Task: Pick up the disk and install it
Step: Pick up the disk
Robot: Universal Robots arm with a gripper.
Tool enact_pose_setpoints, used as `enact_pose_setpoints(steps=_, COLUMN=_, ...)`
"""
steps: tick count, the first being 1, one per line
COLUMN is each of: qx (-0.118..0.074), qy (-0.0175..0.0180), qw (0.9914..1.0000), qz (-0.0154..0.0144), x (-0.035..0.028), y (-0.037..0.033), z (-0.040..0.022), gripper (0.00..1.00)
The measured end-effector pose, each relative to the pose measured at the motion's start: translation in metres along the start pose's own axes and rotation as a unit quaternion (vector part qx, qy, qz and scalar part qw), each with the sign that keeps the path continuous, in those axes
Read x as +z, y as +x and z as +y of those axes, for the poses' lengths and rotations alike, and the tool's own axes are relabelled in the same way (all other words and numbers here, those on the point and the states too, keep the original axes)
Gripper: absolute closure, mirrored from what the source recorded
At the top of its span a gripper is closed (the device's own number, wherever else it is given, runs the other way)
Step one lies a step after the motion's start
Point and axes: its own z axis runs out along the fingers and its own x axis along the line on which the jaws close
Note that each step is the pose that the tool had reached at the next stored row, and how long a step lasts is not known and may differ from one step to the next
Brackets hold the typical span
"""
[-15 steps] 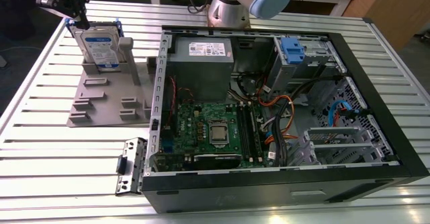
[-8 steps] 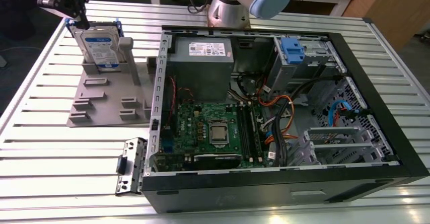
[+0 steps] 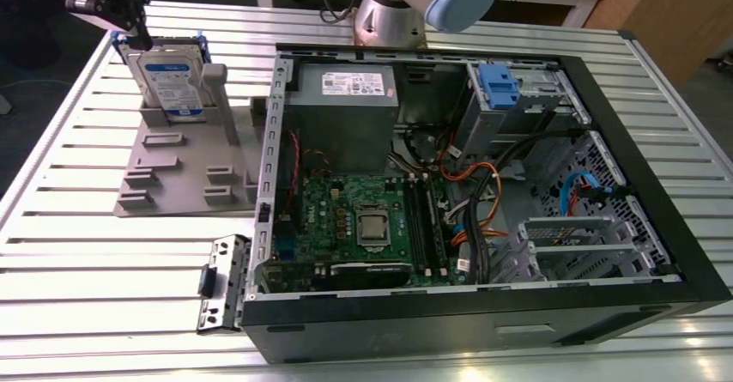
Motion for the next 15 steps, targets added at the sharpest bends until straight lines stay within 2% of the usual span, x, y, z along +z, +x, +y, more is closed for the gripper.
enact_pose_setpoints(steps=8, qx=-0.025, qy=-0.0006, qw=0.99969, qz=0.0007, x=0.0000, y=0.0000, z=0.0000, gripper=0.90)
enact_pose_setpoints(steps=15, qx=-0.026, qy=-0.0007, qw=0.99965, qz=0.0008, x=0.0000, y=0.0000, z=0.0000, gripper=0.90)
